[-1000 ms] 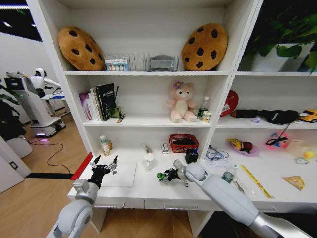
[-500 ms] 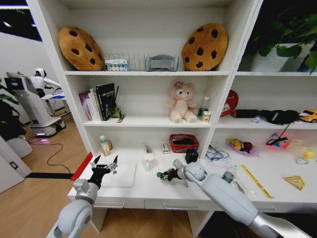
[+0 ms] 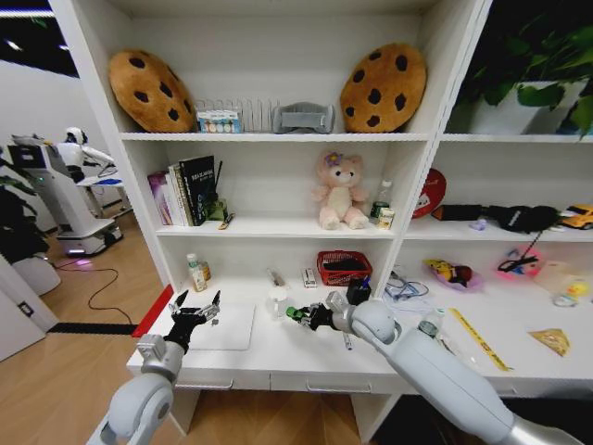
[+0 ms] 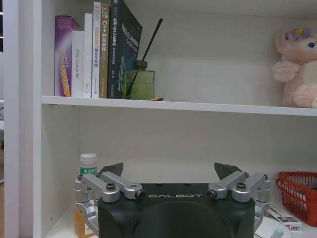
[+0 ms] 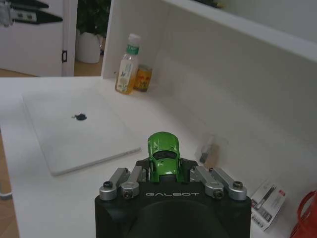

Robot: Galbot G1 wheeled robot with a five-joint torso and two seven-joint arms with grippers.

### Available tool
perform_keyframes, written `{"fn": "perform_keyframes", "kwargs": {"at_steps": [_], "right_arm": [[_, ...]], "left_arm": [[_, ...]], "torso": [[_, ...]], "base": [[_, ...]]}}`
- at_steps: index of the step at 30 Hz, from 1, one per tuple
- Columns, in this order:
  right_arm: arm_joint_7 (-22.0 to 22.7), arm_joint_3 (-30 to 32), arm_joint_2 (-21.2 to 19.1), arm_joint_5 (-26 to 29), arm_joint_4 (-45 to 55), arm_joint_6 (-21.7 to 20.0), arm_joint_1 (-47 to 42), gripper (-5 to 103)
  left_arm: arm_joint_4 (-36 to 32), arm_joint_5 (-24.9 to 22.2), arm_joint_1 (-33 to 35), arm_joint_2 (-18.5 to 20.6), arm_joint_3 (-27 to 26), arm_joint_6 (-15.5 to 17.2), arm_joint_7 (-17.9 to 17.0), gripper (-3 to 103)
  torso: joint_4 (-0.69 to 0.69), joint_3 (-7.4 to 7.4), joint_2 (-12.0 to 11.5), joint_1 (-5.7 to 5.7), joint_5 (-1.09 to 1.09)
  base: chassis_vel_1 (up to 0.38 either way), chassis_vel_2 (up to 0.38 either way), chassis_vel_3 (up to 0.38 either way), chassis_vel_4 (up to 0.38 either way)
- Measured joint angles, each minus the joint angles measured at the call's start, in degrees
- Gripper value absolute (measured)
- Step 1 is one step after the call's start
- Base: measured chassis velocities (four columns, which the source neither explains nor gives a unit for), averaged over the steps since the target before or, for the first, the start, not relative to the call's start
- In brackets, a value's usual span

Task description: Organize the objects on the table.

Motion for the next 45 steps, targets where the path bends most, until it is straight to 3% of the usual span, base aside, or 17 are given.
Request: {"fn": "perform_keyframes", "kwargs": {"at_steps": [4, 9, 15, 16, 19, 26, 29, 37, 45], "right_arm": [[5.0, -0.1, 1.8, 3.8, 1.2, 2.7, 5.3, 33], [6.4, -1.6, 4.9, 4.6, -3.9, 5.4, 12.3, 33], [5.0, -4.7, 14.2, 1.6, -21.5, 13.4, 28.0, 33], [5.0, -4.7, 14.2, 1.6, -21.5, 13.4, 28.0, 33], [4.4, -5.2, 21.9, 1.3, -31.8, 15.4, 34.7, 33], [5.3, -4.0, 27.1, -1.4, -44.2, 14.7, 39.1, 33], [6.9, -3.4, 28.0, -2.4, -47.9, 11.7, 39.7, 33], [14.1, -3.5, 28.8, 1.3, -51.0, 7.5, 39.7, 33], [16.0, -4.1, 28.3, 4.2, -48.8, 4.5, 38.9, 31]], "left_arm": [[0.0, 0.0, 0.0, 0.0, 0.0, 0.0, 0.0, 100], [0.0, 0.0, 0.0, 0.0, 0.0, 0.0, 0.0, 100], [0.0, 0.0, 0.0, 0.0, 0.0, 0.0, 0.0, 100], [0.0, 0.0, 0.0, 0.0, 0.0, 0.0, 0.0, 100], [0.0, 0.0, 0.0, 0.0, 0.0, 0.0, 0.0, 100], [0.0, 0.0, 0.0, 0.0, 0.0, 0.0, 0.0, 100], [0.0, 0.0, 0.0, 0.0, 0.0, 0.0, 0.0, 100], [0.0, 0.0, 0.0, 0.0, 0.0, 0.0, 0.0, 100], [0.0, 0.0, 0.0, 0.0, 0.0, 0.0, 0.0, 100]], "torso": [[0.02, 0.0, 0.0, 0.0, -0.02], [0.02, 0.0, 0.0, 0.0, 0.0], [0.03, 0.01, 0.0, 0.01, -0.03], [0.03, 0.01, 0.0, 0.01, -0.03], [0.06, 0.01, 0.0, 0.01, -0.04], [0.01, 0.01, 0.0, 0.01, -0.01], [0.0, 0.01, 0.0, 0.01, 0.0], [0.02, 0.0, 0.0, 0.01, 0.0], [0.02, 0.0, 0.0, 0.0, 0.0]], "base": [[0.0, 0.0, 0.0, 0.0], [0.0, 0.0, 0.0, 0.0], [0.0, 0.0, 0.0, 0.0], [0.0, 0.0, 0.0, 0.0], [0.0, 0.0, 0.0, 0.0], [0.0, 0.0, 0.0, 0.0], [0.0, 0.0, 0.0, 0.0], [0.0, 0.0, 0.0, 0.0], [0.0, 0.0, 0.0, 0.0]]}}
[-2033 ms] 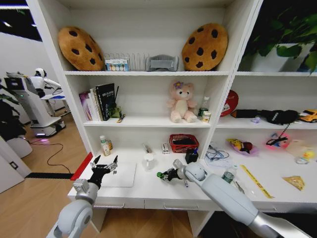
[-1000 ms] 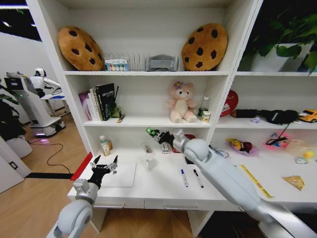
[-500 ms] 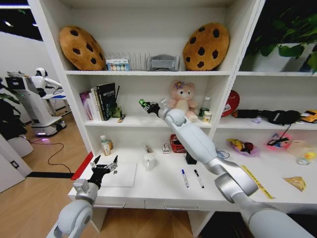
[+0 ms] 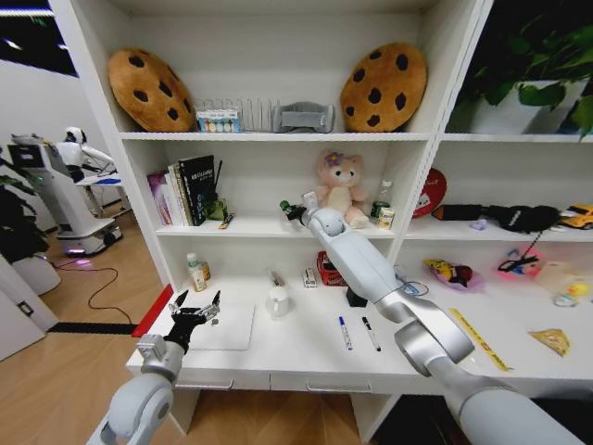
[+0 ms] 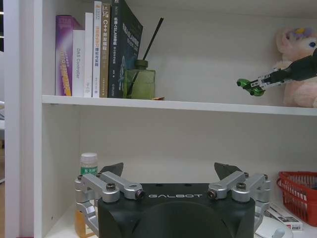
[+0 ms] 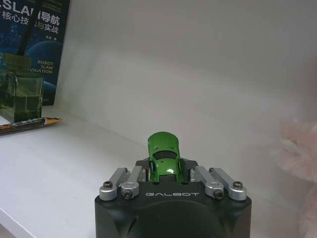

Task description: Organize the objects on the table.

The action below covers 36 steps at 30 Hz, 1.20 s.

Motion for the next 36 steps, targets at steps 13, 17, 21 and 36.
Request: {"fn": "perform_keyframes", "kwargs": {"at_steps": [13, 17, 21, 36], "right_arm": [[0.5, -0.4, -0.8, -1.2, 2.9, 0.4, -0.7, 79], [2.8, -1.5, -3.4, -0.7, 11.9, -1.2, -2.9, 94], [9.4, -1.7, -9.2, 3.5, 25.2, -5.9, -6.9, 100], [31.6, 12.2, -25.8, 18.9, 56.1, -8.0, -43.5, 100]], "left_arm": [[0.0, 0.0, 0.0, 0.0, 0.0, 0.0, 0.0, 100], [0.0, 0.0, 0.0, 0.0, 0.0, 0.0, 0.0, 100], [0.0, 0.0, 0.0, 0.0, 0.0, 0.0, -0.1, 100], [0.0, 0.0, 0.0, 0.0, 0.0, 0.0, -0.1, 100]], "torso": [[0.0, 0.0, 0.0, 0.0, 0.0], [0.0, 0.0, 0.0, 0.0, 0.0], [0.03, 0.0, 0.0, 0.0, 0.01], [0.0, -0.02, 0.0, -0.01, 0.01]], "base": [[0.0, 0.0, 0.0, 0.0], [0.0, 0.0, 0.0, 0.0], [0.0, 0.0, 0.0, 0.0], [0.0, 0.0, 0.0, 0.0]]}}
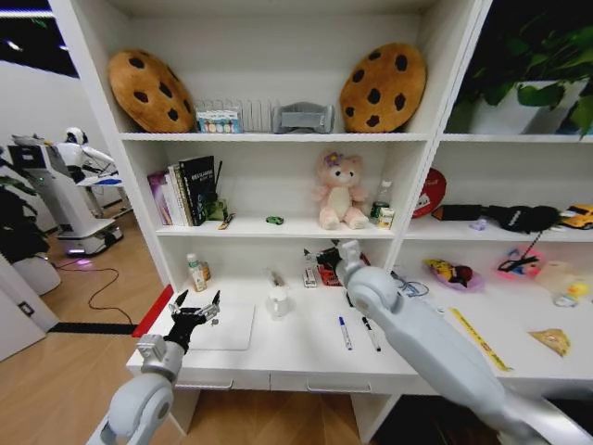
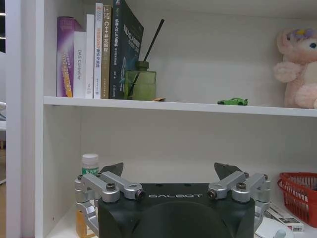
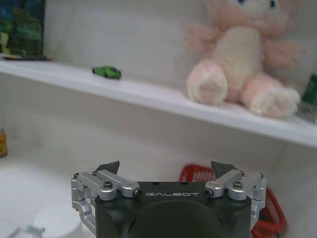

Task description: Organize the objects on the table.

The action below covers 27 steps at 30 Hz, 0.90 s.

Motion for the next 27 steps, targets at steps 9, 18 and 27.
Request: {"fn": "perform_keyframes", "kwargs": {"at_steps": [9, 18, 27], "right_arm": [[-0.6, 10.3, 3.1, 0.3, -4.9, 3.9, -14.4, 100], [0.5, 7.2, 12.8, -1.4, -18.6, 5.7, -13.2, 100], [3.2, 4.7, 18.6, -5.5, -23.3, 6.8, -11.5, 100]], "left_arm": [[0.0, 0.0, 0.0, 0.0, 0.0, 0.0, 0.0, 100], [0.0, 0.0, 0.0, 0.0, 0.0, 0.0, 0.0, 100], [0.0, 0.0, 0.0, 0.0, 0.0, 0.0, 0.0, 100]], "torso": [[0.0, 0.01, 0.0, -0.01, -0.01], [0.01, 0.02, 0.0, 0.01, -0.01], [0.01, 0.02, 0.0, 0.02, -0.02]], "base": [[0.0, 0.0, 0.0, 0.0], [0.0, 0.0, 0.0, 0.0], [0.0, 0.0, 0.0, 0.0]]}}
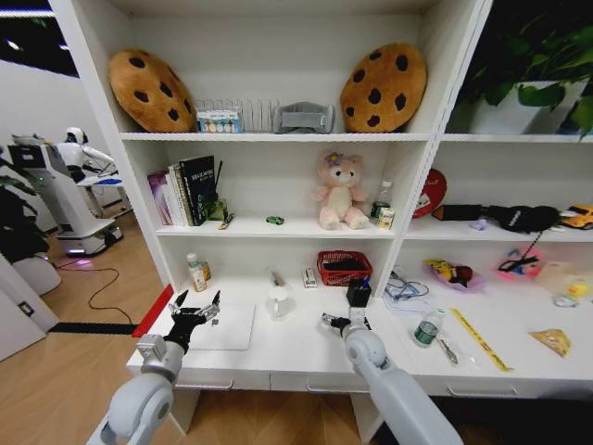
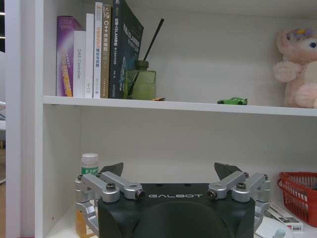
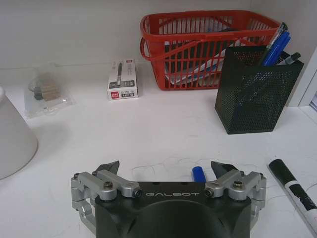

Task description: Organize the objects on the table.

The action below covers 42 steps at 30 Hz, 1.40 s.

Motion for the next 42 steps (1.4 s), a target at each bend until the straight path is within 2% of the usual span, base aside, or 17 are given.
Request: {"fn": "perform_keyframes", "kwargs": {"at_steps": [3, 10, 13, 15, 19, 27, 32, 34, 36, 38, 42], "right_arm": [[1.9, -0.1, -0.4, -0.2, -0.1, -0.1, 0.1, 100], [1.6, 1.1, -2.2, 1.0, 1.0, -0.6, -0.6, 100], [0.1, 1.8, -2.9, 1.5, 1.6, -0.8, -1.1, 100], [-1.2, 2.7, -3.8, 3.8, 2.3, -1.6, -1.6, 100], [-3.3, 3.3, -5.1, 3.9, 2.8, -2.1, -1.9, 100], [-4.2, 4.0, -6.6, 4.9, 3.7, -3.8, -2.4, 102], [-4.1, 4.0, -6.8, 5.5, 3.4, -4.3, -2.4, 96], [-4.1, 4.0, -6.9, 5.8, 3.2, -4.4, -2.4, 83], [-4.1, 4.0, -6.9, 5.8, 2.9, -4.4, -2.3, 83], [-4.0, 4.0, -6.9, 5.8, 2.4, -4.4, -2.2, 74], [-4.0, 3.9, -7.3, 5.7, 2.0, -4.1, -2.2, 72]], "left_arm": [[0.0, 0.0, 0.0, 0.0, 0.0, 0.0, 0.0, 100], [0.0, 0.0, 0.0, 0.0, 0.0, 0.0, 0.0, 100], [0.0, 0.0, 0.0, 0.0, 0.0, 0.0, 0.0, 100], [0.0, 0.0, 0.0, 0.0, 0.0, 0.0, 0.0, 100], [0.0, 0.0, 0.0, 0.0, 0.0, 0.0, 0.0, 100], [0.0, 0.0, 0.0, 0.0, 0.0, 0.0, 0.0, 100], [0.0, 0.0, 0.0, 0.0, 0.0, 0.0, 0.0, 100], [0.0, 0.0, 0.0, 0.0, 0.0, 0.0, 0.0, 100], [0.0, 0.0, 0.0, 0.0, 0.0, 0.0, 0.0, 100], [0.0, 0.0, 0.0, 0.0, 0.0, 0.0, 0.0, 100], [0.0, 0.0, 0.0, 0.0, 0.0, 0.0, 0.0, 100]], "torso": [[0.0, 0.0, 0.0, 0.0, 0.01], [-0.02, 0.0, 0.0, 0.0, 0.01], [-0.01, 0.0, 0.0, 0.0, 0.01], [-0.01, 0.0, 0.0, 0.0, 0.01], [-0.01, 0.0, 0.0, 0.0, 0.01], [-0.01, -0.01, 0.0, 0.0, 0.01], [-0.01, 0.0, 0.0, 0.0, 0.02], [-0.01, 0.0, 0.0, 0.0, 0.01], [-0.01, -0.01, 0.0, 0.0, 0.02], [-0.01, 0.0, 0.0, 0.0, 0.01], [-0.01, 0.0, 0.0, 0.0, 0.01]], "base": [[0.0, 0.0, 0.0, 0.0], [0.0, 0.0, 0.0, 0.0], [0.0, 0.0, 0.0, 0.0], [0.0, 0.0, 0.0, 0.0], [0.0, 0.0, 0.0, 0.0], [0.0, 0.0, 0.0, 0.0], [0.0, 0.0, 0.0, 0.0], [0.0, 0.0, 0.0, 0.0], [0.0, 0.0, 0.0, 0.0], [0.0, 0.0, 0.0, 0.0], [0.0, 0.0, 0.0, 0.0]]}}
